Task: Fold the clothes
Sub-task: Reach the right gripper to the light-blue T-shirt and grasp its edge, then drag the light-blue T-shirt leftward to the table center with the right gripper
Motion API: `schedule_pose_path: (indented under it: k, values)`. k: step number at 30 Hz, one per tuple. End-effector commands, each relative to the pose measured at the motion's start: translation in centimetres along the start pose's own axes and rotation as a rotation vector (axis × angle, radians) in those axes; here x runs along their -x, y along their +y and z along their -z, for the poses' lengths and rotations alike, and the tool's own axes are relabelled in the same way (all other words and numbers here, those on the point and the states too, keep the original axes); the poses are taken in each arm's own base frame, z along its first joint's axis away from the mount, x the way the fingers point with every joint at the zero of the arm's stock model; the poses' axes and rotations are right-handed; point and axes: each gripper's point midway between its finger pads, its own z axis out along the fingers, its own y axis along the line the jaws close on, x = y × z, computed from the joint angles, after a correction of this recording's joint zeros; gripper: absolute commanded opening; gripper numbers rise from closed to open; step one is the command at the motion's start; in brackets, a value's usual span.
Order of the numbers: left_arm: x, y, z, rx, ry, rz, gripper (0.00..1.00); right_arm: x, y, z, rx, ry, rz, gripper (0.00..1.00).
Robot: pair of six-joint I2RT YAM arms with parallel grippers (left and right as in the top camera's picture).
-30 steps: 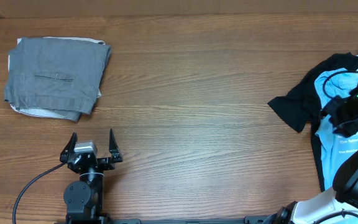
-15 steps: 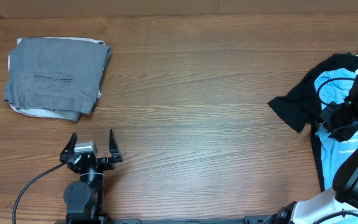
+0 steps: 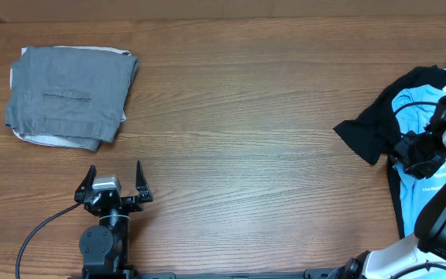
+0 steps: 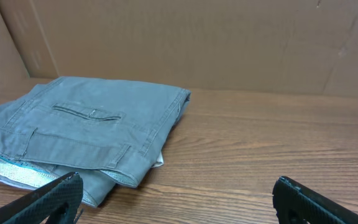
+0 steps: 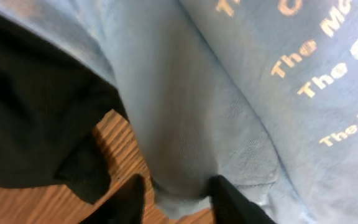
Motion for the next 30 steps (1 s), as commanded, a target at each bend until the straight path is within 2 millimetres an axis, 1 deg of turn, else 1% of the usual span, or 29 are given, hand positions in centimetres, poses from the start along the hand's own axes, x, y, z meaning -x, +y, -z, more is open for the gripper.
schedule_pose_path:
  k: [1, 5, 7, 9, 11, 14, 17, 18, 19, 22, 23, 24, 25, 29, 30]
  values:
    - [0.1, 0.0, 0.0, 0.005, -0.009, 0.021, 1.00, 0.0, -0.2, -0.2, -0.009, -0.002, -0.009, 0.33]
    - [0.1, 0.0, 0.0, 0.005, -0.009, 0.021, 1.00, 0.0, -0.3, -0.2, -0.009, -0.001, -0.011, 0.25]
    - [0.1, 0.0, 0.0, 0.005, -0.010, 0.021, 1.00, 0.0, -0.3, -0.2, -0.009, -0.002, -0.011, 0.16]
    - [0.1, 0.0, 0.0, 0.005, -0.009, 0.021, 1.00, 0.0, -0.3, -0.2, -0.009, -0.002, -0.011, 0.12]
    - [0.1, 0.0, 0.0, 0.005, -0.009, 0.021, 1.00, 0.1, -0.3, -0.2, -0.008, -0.004, -0.011, 0.04]
    - [0.1, 0.0, 0.0, 0.005, -0.009, 0.021, 1.00, 0.3, 0.1, 0.2, 0.013, -0.006, -0.012, 0.04]
    - [0.1, 0.0, 0.0, 0.005, -0.010, 0.021, 1.00, 1.9, 0.6, 3.2, 0.026, -0.035, -0.014, 0.04]
    - [0.1, 0.0, 0.0, 0.005, -0.009, 0.021, 1.00, 2.8, 0.8, 5.3, 0.034, -0.057, -0.015, 0.04]
    - [0.1, 0.0, 0.0, 0.005, -0.010, 0.021, 1.00, 3.2, 1.0, 6.5, 0.039, -0.070, -0.015, 0.04]
    - [0.1, 0.0, 0.0, 0.005, -0.009, 0.021, 1.00, 4.4, 1.9, 11.1, 0.087, -0.114, -0.011, 0.04]
    - [0.1, 0.0, 0.0, 0.005, -0.009, 0.021, 1.00, 4.5, 2.2, 12.2, 0.100, -0.123, -0.009, 0.04]
    - [0.1, 0.0, 0.0, 0.005, -0.010, 0.021, 1.00, 4.5, 2.3, 12.9, 0.110, -0.127, -0.006, 0.04]
    - [0.1, 0.0, 0.0, 0.005, -0.009, 0.021, 1.00, 4.5, 2.9, 14.5, 0.140, -0.137, 0.005, 0.04]
    - [0.1, 0.0, 0.0, 0.005, -0.009, 0.021, 1.00, 3.8, 4.1, 17.7, 0.225, -0.137, 0.081, 0.04]
    - [0.1, 0.0, 0.0, 0.005, -0.010, 0.021, 1.00, 3.6, 4.4, 19.0, 0.249, -0.147, 0.095, 0.04]
